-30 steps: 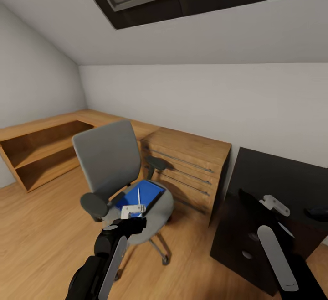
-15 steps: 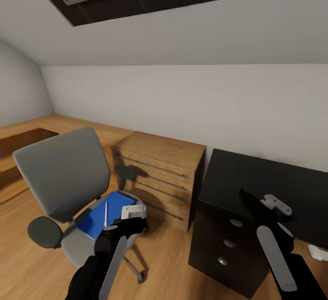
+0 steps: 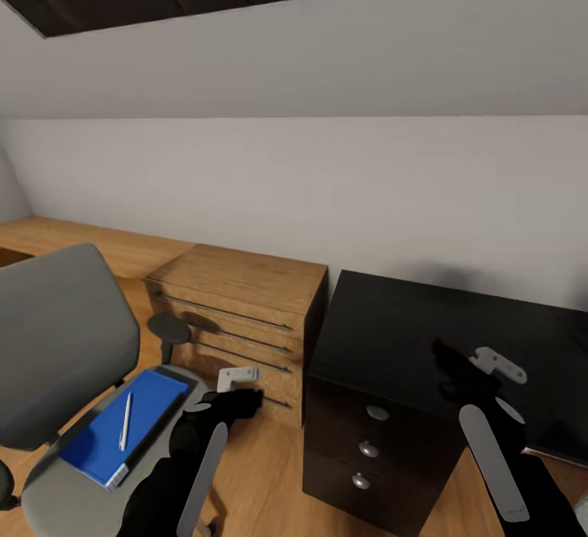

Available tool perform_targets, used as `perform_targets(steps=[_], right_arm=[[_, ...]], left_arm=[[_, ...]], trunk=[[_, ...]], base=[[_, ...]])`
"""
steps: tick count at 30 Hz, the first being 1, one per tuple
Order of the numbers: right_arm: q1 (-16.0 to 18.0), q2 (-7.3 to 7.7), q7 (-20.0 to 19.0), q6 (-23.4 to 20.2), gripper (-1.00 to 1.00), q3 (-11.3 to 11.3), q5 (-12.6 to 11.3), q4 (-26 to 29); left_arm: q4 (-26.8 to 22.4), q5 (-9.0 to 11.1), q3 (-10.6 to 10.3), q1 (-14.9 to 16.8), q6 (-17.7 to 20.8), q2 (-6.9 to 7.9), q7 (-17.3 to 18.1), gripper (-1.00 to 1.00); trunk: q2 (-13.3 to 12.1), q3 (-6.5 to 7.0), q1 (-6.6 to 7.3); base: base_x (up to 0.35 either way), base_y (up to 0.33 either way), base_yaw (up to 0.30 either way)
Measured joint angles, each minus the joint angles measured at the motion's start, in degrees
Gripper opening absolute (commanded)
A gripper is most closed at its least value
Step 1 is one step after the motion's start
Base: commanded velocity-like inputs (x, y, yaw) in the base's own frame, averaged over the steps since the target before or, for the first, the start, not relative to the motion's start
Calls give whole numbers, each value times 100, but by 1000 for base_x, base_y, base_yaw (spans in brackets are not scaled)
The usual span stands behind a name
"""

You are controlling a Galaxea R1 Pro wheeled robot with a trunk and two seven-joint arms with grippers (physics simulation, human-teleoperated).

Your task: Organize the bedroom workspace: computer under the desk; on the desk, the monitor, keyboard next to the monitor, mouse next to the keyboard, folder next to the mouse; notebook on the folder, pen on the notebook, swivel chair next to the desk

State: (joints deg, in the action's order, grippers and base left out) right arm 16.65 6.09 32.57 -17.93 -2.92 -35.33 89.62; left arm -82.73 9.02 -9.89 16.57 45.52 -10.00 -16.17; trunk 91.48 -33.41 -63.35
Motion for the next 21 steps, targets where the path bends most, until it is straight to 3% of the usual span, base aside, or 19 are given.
perform_targets(steps=[2,3,4,7,14,21], right_arm=[[0,2,3,0,100,0,6,-5],[0,-3,24,-1,100,12,264,-52],[0,-3,38,-3,100,13,340,-72],[6,-4,406,-25,100,12,991,-238],[254,3,1085,-23,100,9,1503,-982],[441,-6,1162,33,100,26,2080,-1482]], left_arm=[[-4,2,0,0,0,0,0,100],[-17,4,1,0,0,0,-2,100],[-21,4,1,0,0,0,-3,100],[-41,5,8,0,0,0,-8,100],[-50,5,9,0,0,0,-8,100],[-69,5,8,0,-78,0,-9,100]], trunk=[[0,1,0],[0,1,0],[0,1,0],[0,1,0],[0,1,0],[0,1,0]], base=[[12,-11,-36],[3,-3,-10],[2,-2,-5],[1,0,-2],[0,0,0],[0,0,0]])
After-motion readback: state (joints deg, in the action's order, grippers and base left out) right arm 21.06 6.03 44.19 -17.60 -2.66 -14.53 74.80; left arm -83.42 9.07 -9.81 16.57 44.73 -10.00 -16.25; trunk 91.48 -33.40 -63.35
